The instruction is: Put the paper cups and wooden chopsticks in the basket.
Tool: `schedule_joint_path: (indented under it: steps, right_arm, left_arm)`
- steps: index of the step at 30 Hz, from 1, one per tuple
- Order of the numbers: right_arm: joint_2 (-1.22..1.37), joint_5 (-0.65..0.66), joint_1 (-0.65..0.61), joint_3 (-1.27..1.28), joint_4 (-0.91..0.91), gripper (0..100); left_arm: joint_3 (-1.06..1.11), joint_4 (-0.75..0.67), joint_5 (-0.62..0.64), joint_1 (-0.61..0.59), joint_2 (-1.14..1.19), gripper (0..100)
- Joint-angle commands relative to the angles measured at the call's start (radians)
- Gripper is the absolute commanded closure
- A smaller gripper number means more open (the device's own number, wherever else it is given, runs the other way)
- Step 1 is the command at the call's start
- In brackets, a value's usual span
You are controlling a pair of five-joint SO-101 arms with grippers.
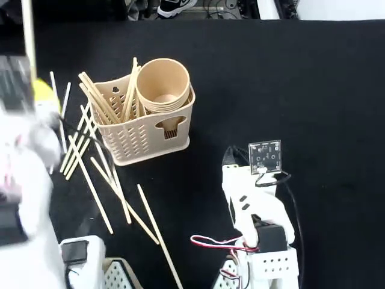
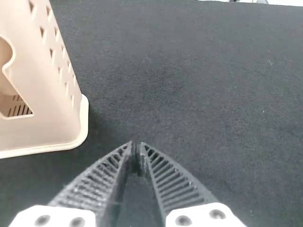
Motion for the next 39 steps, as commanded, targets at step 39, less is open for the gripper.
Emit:
schedule_joint_path:
  steps: [39]
  right_arm:
    - [-0.071,0.011,0.012,-0.004,0.0,97.9]
  left_arm:
    - [0.159,-0.123,0.236,-0.268,0.144,74]
